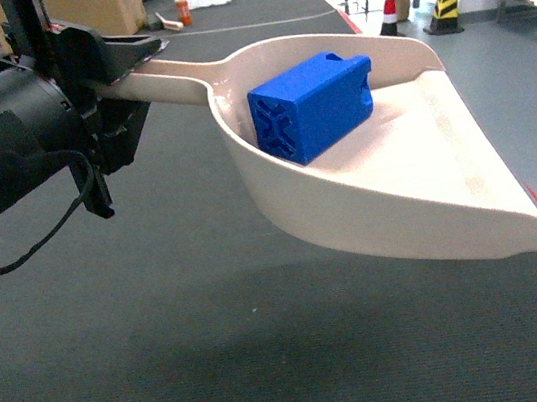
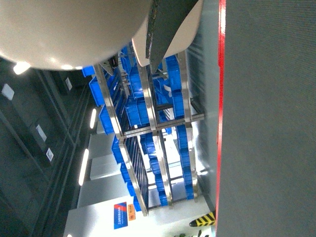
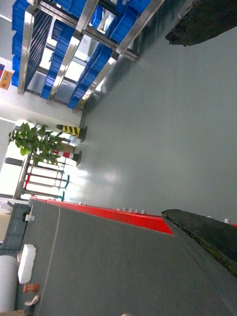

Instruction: Place part in tray to right shelf

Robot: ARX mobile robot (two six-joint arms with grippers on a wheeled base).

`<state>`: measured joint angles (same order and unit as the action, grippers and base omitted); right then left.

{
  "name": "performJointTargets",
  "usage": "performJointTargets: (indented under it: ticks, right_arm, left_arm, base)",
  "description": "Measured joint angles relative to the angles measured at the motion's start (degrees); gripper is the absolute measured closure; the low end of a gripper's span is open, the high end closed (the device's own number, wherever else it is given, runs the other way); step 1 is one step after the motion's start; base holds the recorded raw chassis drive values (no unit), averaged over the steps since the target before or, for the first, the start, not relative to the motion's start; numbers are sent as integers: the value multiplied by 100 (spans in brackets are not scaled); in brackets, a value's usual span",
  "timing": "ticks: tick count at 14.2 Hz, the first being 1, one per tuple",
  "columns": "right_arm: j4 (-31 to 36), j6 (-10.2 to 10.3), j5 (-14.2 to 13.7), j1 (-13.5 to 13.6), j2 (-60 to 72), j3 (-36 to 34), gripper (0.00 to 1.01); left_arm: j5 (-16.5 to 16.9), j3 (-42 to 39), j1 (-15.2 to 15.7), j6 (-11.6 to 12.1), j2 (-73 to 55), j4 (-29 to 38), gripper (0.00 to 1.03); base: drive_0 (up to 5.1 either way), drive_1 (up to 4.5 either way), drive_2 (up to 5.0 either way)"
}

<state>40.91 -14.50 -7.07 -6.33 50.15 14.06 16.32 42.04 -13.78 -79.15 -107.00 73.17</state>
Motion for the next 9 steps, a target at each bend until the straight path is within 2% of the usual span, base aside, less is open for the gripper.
performJointTargets:
  ticks: [9]
  right_arm:
    - [15,7,0,0,-7,0,3]
  left_arm:
    - [-22,-7,0,-2,-7,24,89]
  base:
    - [501,-245,-245]
